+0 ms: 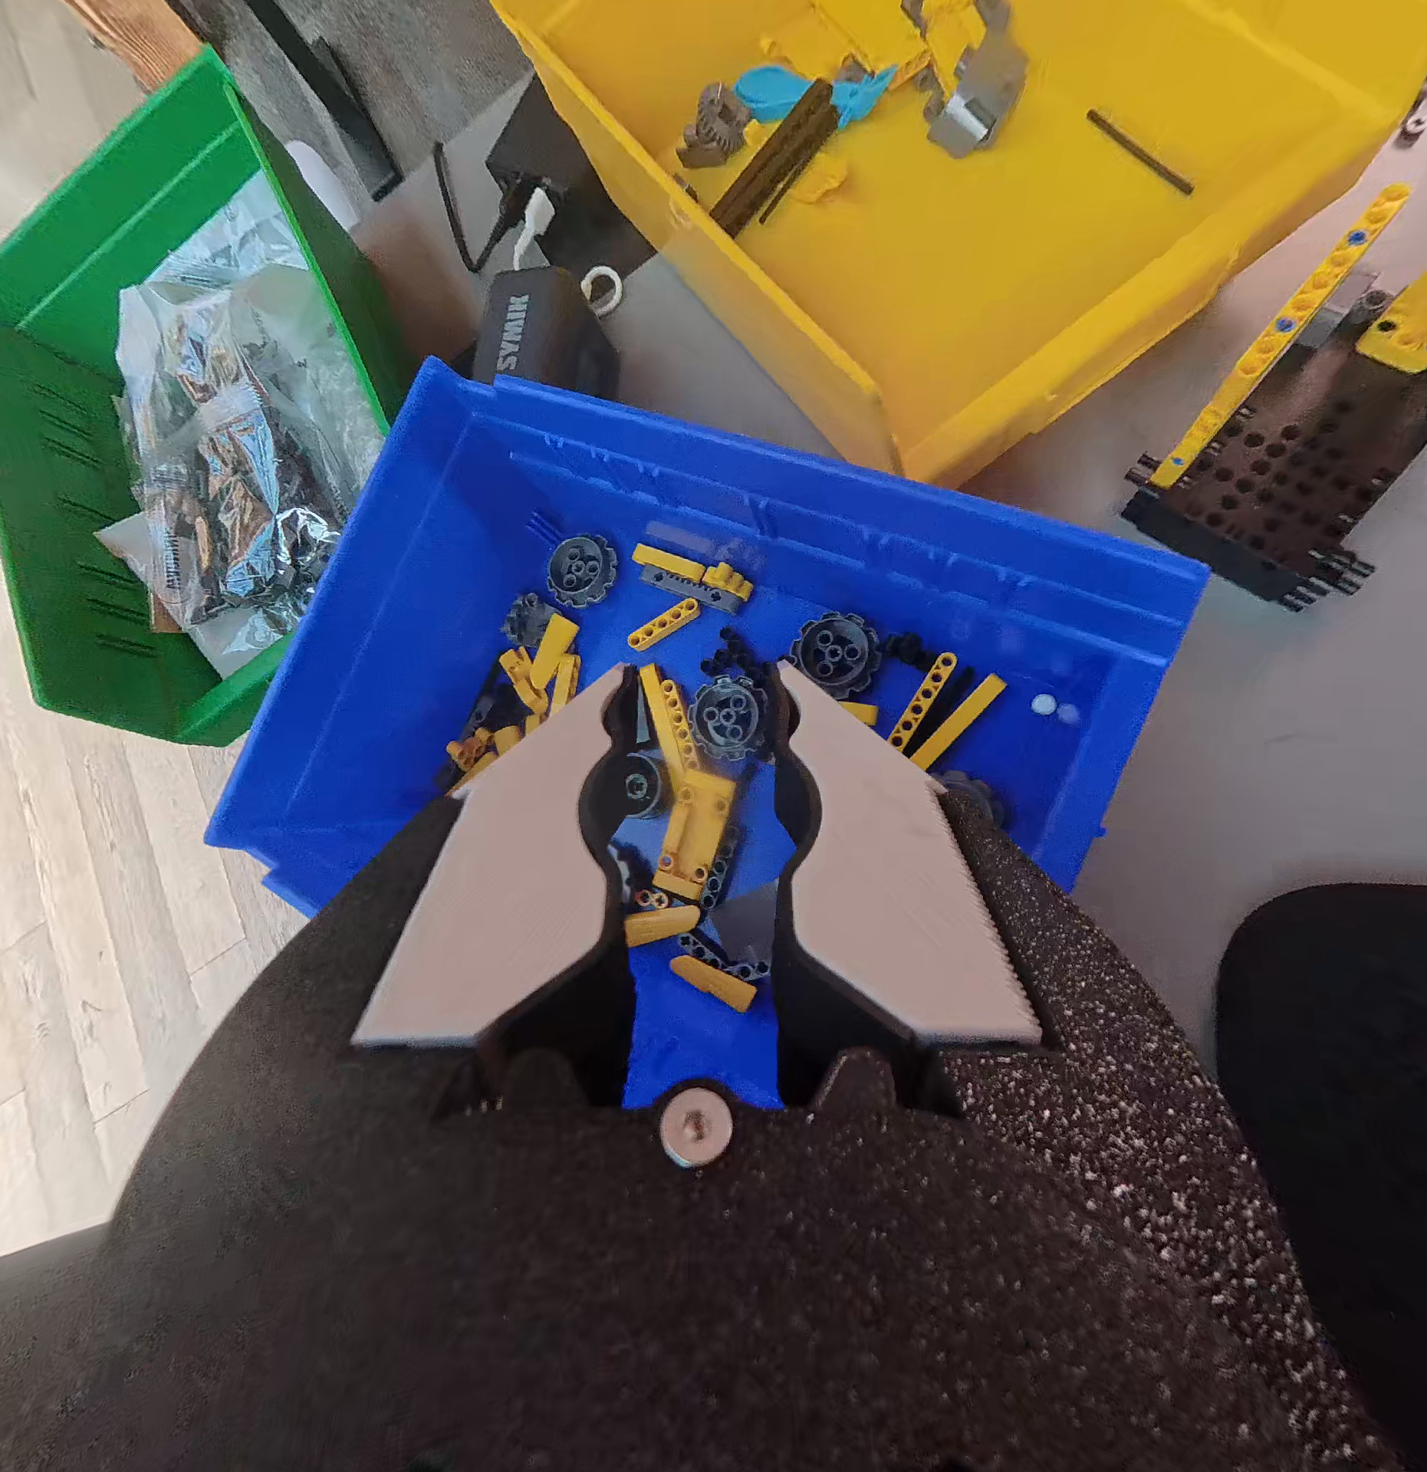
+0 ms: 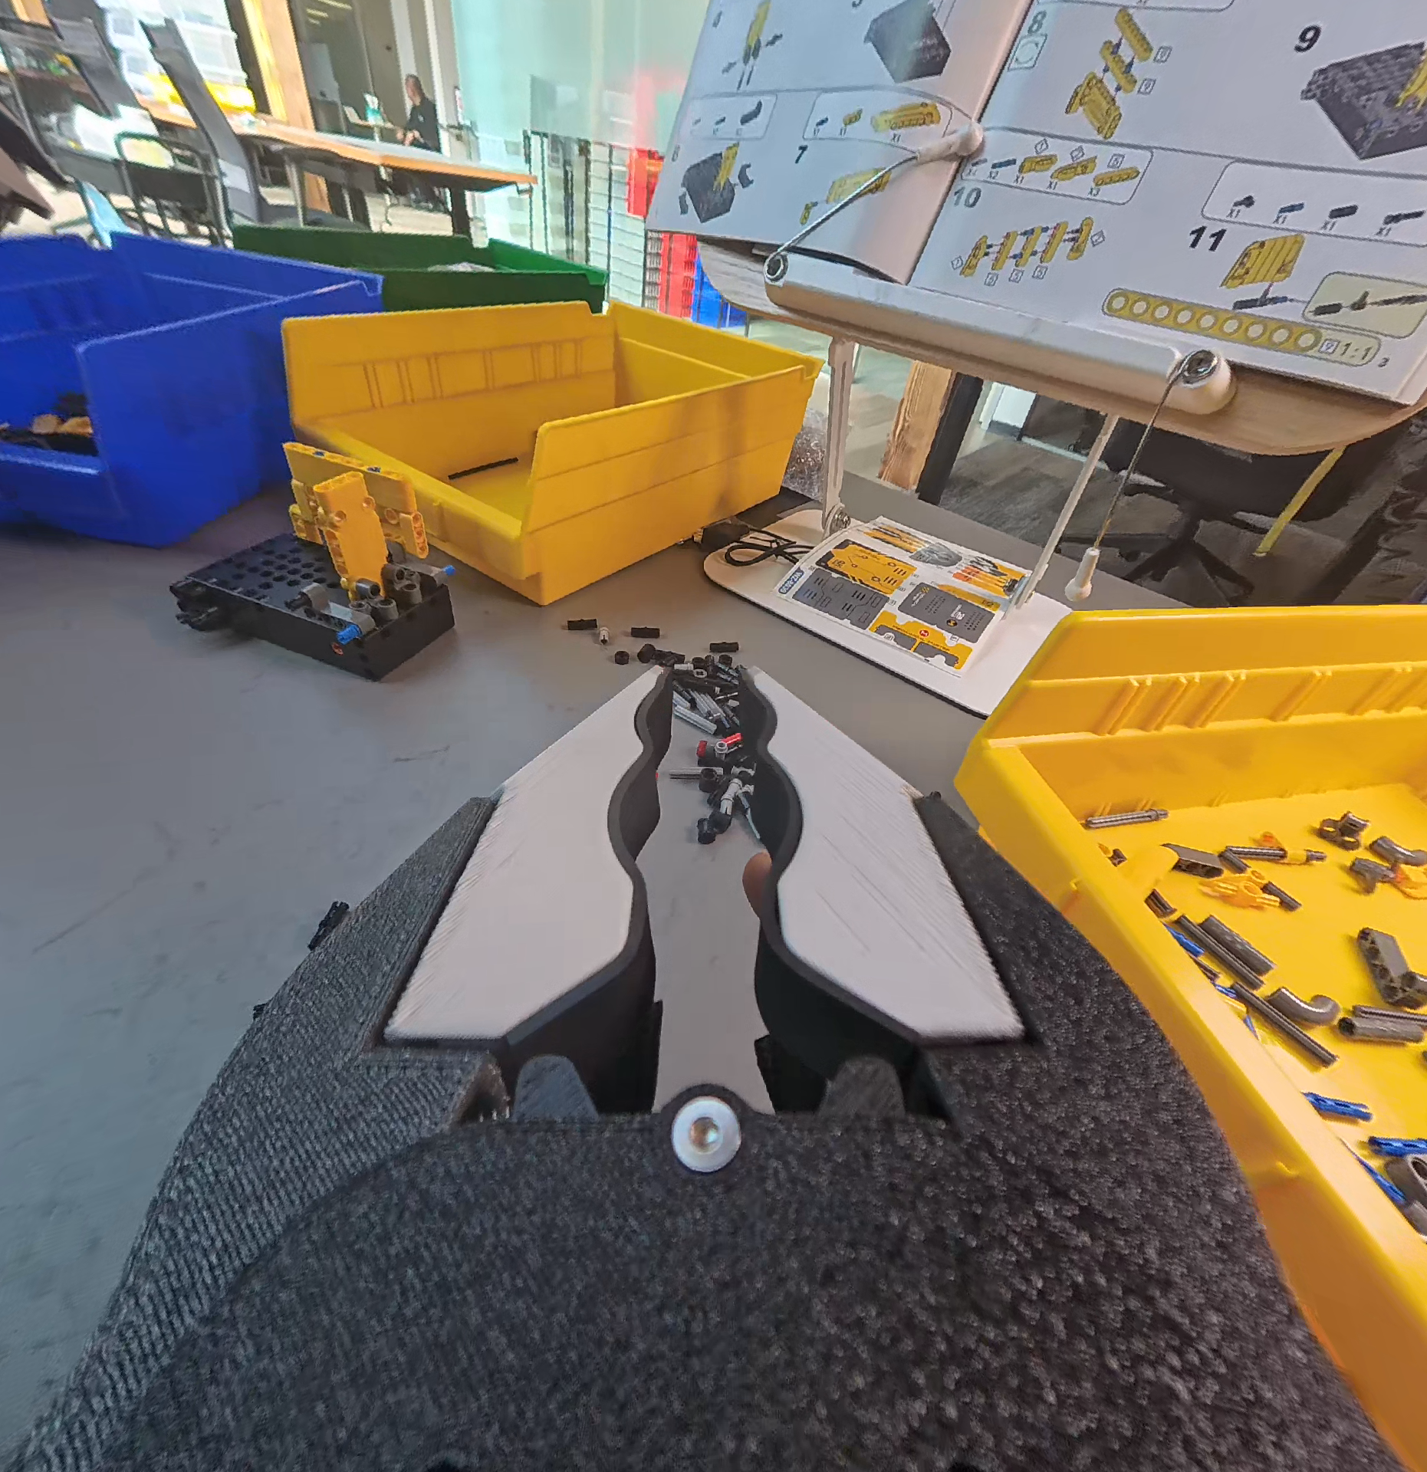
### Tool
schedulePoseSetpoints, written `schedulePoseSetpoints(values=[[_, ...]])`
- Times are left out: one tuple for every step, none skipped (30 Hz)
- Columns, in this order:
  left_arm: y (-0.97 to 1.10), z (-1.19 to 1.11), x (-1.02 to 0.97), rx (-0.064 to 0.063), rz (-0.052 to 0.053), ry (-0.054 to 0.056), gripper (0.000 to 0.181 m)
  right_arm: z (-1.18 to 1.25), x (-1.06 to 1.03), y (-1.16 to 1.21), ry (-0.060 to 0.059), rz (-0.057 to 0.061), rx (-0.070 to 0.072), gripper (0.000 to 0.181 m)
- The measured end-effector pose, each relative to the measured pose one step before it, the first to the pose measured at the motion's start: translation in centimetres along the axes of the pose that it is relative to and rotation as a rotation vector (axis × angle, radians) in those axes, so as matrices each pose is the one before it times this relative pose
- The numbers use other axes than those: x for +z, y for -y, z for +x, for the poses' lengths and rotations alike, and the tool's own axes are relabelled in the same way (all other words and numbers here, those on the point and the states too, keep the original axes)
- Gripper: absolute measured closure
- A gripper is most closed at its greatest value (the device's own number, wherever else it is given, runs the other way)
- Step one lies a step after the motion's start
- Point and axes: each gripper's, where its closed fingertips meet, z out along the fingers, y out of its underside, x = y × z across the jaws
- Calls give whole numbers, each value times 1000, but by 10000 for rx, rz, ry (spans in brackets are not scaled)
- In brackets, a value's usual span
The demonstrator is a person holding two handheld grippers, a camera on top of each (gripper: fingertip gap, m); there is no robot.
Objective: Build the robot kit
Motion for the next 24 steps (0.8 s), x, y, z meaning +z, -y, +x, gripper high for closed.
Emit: schedulePoseSetpoints(values=[[-144, -559, 668, 119, -284, -126, 151, 107, -47, 75, -45, 38, 8, 165], [-218, -519, 728, 54, -325, -133, 152, 108, -3, -68, -44, -15, 17, 165], [-271, -469, 773, 52, -375, -132, 152, 74, 48, -187, -26, -58, 41, 165], [-313, -548, 827, 97, -410, -62, 152, 32, 56, -171, 0, -62, 61, 165], [-323, -655, 872, 151, -432, 23, 153, -17, 50, -85, 18, -29, 53, 165], [-370, -704, 940, 159, -449, 53, 154, -67, 40, -25, 28, -2, 16, 165], [-384, -657, 985, 110, -453, 12, 154, -39, 14, -27, -2, -13, -29, 165], [-322, -619, 1017, 71, -408, -17, 155, 15, 13, -37, -33, -22, -63, 165], [-253, -543, 1019, 87, -351, -42, 155, 29, 5, -48, -39, -21, -67, 165], [-186, -508, 1006, 95, -299, -47, 155, 46, -3, -53, -40, -21, -41, 165], [-107, -463, 972, 57, -237, -57, 155, 72, -2, -46, -36, -18, -8, 165], [-45, -349, 941, 32, -189, -92, 155, 70, 5, -53, -24, -13, 12, 165], [-49, -339, 887, 4, -182, -67, 155, 83, 19, -58, -26, -17, 20, 165], [-89, -393, 823, -29, -198, -3, 155, 98, 17, -82, -30, -28, 18, 165], [-28, -338, 729, -31, -139, 2, 155, 101, 33, -102, -30, -29, 19, 165], [98, -169, 591, -53, -38, -79, 154, 88, 30, -94, -22, -31, 23, 165], [144, -10, 475, -84, 13, -142, 154, 83, 23, -93, -18, -29, 27, 165], [115, -58, 390, -74, 5, -89, 154, 74, 34, -87, -12, -26, 23, 165], [53, -111, 327, -42, -29, -29, 155, 70, 24, -83, -11, -22, 19, 165], [6, -104, 304, -30, -39, -17, 155, 57, 31, -86, -7, -26, 24, 165], [37, -25, 272, -50, -19, -55, 156, 49, 55, -111, 0, -33, 34, 165], [74, 71, 231, -66, 3, -103, 158, 23, 60, -123, 7, -37, 37, 165], [71, 75, 174, -45, 2, -73, 162, 34, 60, -132, 8, -43, 34, 165], [88, -10, 142, 8, 4, 13, 167, 17, 72, -137, 6, -44, 25, 165]])
